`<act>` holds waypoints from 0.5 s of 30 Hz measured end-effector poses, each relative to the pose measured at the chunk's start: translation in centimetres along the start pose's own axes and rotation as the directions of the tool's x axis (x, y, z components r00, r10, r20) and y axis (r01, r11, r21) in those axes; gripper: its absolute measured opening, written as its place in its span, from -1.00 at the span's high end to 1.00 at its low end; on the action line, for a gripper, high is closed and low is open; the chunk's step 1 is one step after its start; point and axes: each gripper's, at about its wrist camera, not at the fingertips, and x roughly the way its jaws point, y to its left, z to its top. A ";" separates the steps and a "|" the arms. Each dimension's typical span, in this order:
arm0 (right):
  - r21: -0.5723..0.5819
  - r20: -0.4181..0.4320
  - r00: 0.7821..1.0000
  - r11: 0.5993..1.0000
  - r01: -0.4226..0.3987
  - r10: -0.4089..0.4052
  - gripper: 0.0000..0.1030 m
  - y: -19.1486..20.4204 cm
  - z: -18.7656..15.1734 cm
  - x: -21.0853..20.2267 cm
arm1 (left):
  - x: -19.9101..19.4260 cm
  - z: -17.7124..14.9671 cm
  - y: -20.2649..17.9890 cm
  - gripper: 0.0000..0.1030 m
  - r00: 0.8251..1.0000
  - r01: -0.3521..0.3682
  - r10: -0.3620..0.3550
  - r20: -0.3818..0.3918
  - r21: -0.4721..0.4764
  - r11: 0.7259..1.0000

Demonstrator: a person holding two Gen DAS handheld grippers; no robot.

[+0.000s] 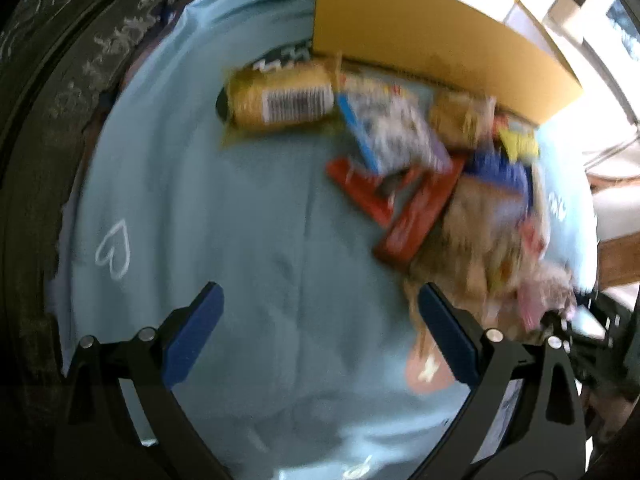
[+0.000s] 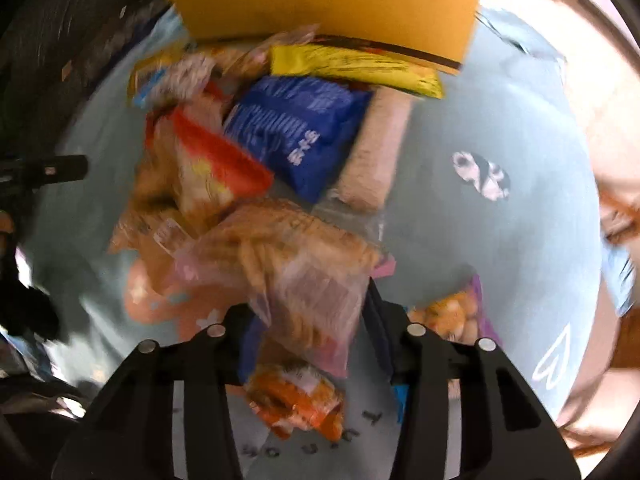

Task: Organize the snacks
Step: 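Move both grippers back over the remaining snack pile, then grasp the blue-white snack bag with the left gripper while the right grasps the pink cracker bag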

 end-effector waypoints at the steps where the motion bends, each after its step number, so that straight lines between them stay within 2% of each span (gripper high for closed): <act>1: 0.033 0.012 0.999 0.999 -0.031 0.031 0.17 -0.6 0.2 -0.7 | 0.2 1.0 0.0 -0.93 1.000 0.012 -0.012 0.003 -0.020 1.000; 2: 0.054 0.024 0.999 0.997 -0.050 0.049 0.20 -0.9 0.3 -1.1 | 0.4 1.8 0.0 -0.93 1.000 0.020 -0.020 0.004 -0.037 0.999; 4: 0.085 0.047 0.996 0.993 -0.085 0.081 0.54 -1.7 0.6 -2.1 | 1.1 3.7 -0.5 -0.93 0.999 0.039 -0.039 0.008 -0.078 0.996; 6: 0.096 0.055 0.993 0.990 -0.108 0.103 0.67 -1.9 0.7 -2.7 | 1.8 5.0 -1.0 -0.93 0.999 0.034 -0.034 0.002 -0.104 0.994; 8: 0.097 0.059 0.992 0.988 -0.116 0.111 0.68 -1.9 0.9 -2.6 | 3.0 6.3 -1.7 -0.93 0.999 0.034 -0.037 -0.022 -0.114 0.993; 10: 0.119 0.024 0.989 0.982 -0.145 0.143 0.65 -2.0 1.1 -1.6 | 4.0 7.2 -2.2 -0.93 0.999 0.032 -0.036 -0.038 -0.117 0.993; 11: 0.151 0.015 0.986 0.975 -0.164 0.164 0.58 -2.4 1.2 -1.1 | 4.3 7.5 -2.4 -0.93 0.998 0.033 -0.038 -0.044 -0.119 0.992; 13: 0.191 0.026 0.992 0.973 -0.126 0.124 -0.01 -2.0 1.2 -0.7 | 4.9 7.9 -2.8 -0.93 0.997 0.039 -0.046 -0.057 -0.117 0.992; 15: 0.188 0.045 0.997 0.980 -0.069 0.061 -0.19 -2.3 0.7 -1.8 | 5.6 8.1 -3.2 -0.93 0.996 0.040 -0.048 -0.069 -0.105 0.994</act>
